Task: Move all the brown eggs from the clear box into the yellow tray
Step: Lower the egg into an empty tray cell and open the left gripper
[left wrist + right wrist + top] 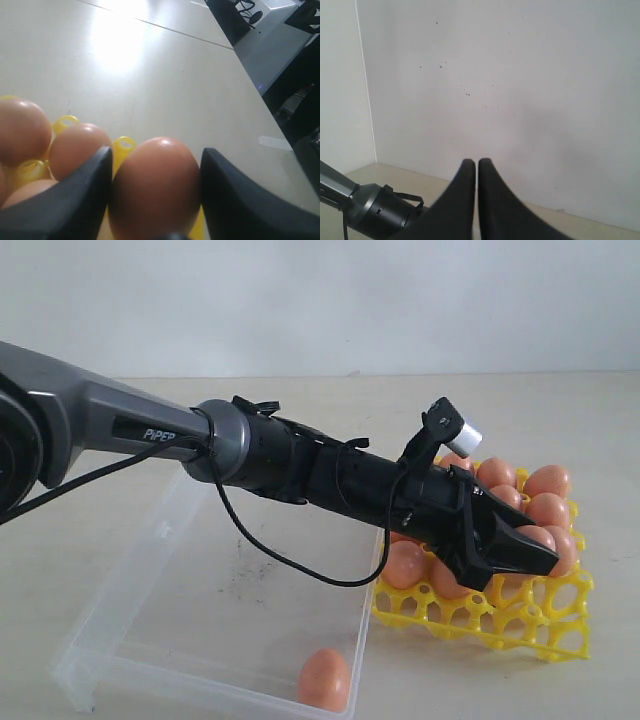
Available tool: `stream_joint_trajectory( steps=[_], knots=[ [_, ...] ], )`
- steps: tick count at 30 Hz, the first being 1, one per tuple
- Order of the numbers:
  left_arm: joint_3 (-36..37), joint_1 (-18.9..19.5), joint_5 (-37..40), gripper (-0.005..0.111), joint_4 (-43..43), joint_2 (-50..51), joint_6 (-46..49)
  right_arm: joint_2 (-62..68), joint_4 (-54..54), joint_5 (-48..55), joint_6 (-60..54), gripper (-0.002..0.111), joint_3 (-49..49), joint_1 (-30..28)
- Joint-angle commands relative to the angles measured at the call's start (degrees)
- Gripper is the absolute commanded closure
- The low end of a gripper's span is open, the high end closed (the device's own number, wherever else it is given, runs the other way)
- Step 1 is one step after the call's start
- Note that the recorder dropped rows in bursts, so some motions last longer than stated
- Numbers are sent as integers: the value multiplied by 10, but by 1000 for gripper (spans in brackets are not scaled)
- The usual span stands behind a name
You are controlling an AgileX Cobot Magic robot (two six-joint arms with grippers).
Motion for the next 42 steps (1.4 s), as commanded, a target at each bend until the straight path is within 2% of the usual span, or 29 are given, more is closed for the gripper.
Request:
stream_joint_trajectory(
  steps=[1, 3, 6, 9, 28, 35, 42],
  knots=[
    [-4, -3, 8, 103, -8, -2, 6, -2, 2, 0, -5, 108, -3, 0],
    [-4, -3, 8, 99, -8, -2, 6, -2, 2, 0, -5, 108, -3, 0],
    [-4, -3, 4, 74, -8, -2, 5, -2, 2, 0, -5, 108, -3, 0],
    [-4, -3, -12, 63, -8, -2, 1, -2, 2, 0, -5, 108, -3, 0],
    [-4, -3, -10, 63, -8, -2, 1, -2, 2, 0, -5, 108, -3, 0],
    [-4, -3, -11, 50, -8, -2, 1, -2, 2, 0, -5, 108, -3, 0],
    [-4, -2, -11, 50, -8, -2, 1, -2, 1, 1, -5, 108, -3, 0]
  ],
)
